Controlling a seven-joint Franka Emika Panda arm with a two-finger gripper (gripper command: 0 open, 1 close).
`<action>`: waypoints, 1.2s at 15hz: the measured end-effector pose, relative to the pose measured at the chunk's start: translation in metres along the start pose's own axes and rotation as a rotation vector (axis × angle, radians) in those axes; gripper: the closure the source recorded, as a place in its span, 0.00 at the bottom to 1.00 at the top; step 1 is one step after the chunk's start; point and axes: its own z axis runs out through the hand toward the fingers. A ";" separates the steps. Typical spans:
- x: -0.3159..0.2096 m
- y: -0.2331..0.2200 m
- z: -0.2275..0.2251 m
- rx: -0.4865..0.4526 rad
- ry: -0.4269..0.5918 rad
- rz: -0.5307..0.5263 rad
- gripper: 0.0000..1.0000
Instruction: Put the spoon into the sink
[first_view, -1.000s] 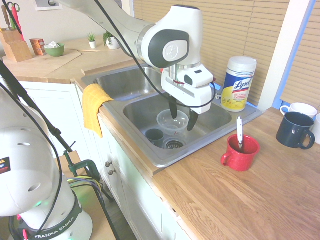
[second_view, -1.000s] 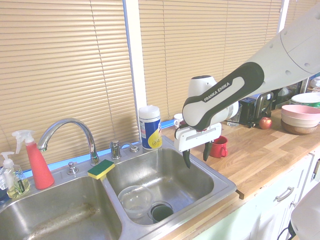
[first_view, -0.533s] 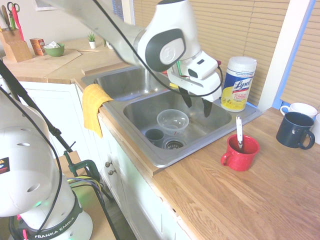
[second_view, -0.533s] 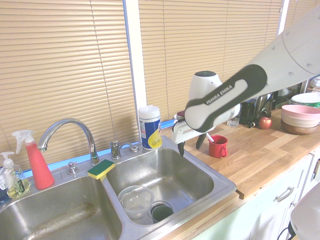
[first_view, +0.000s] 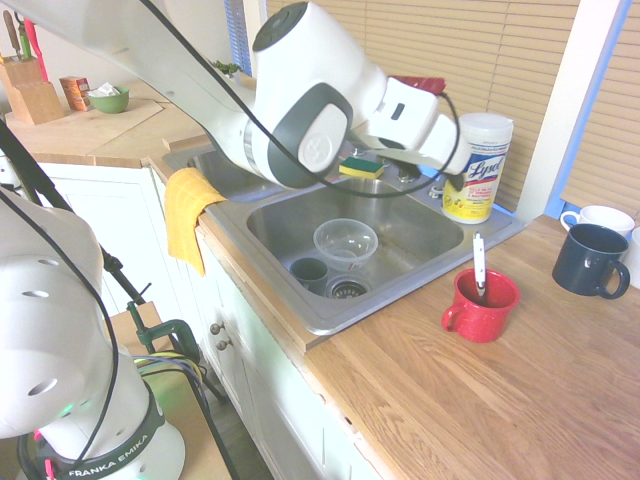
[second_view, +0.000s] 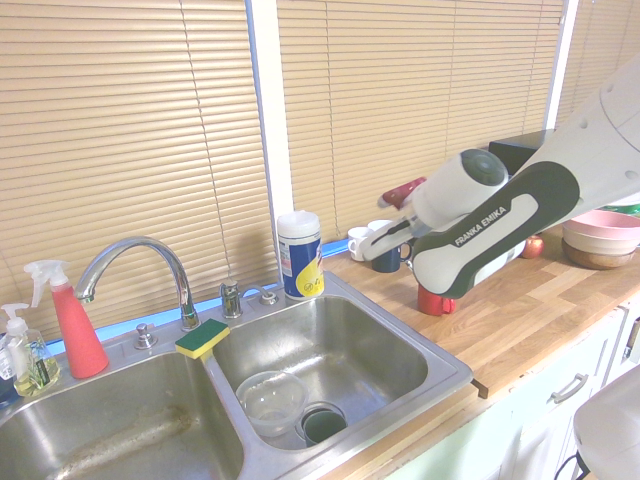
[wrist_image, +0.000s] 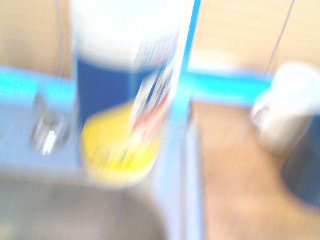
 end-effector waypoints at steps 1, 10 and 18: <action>0.004 0.010 0.004 -0.008 0.001 0.022 0.00; 0.024 0.051 0.020 -0.079 -0.045 0.089 0.00; 0.058 0.065 0.063 -0.185 -0.183 0.040 0.00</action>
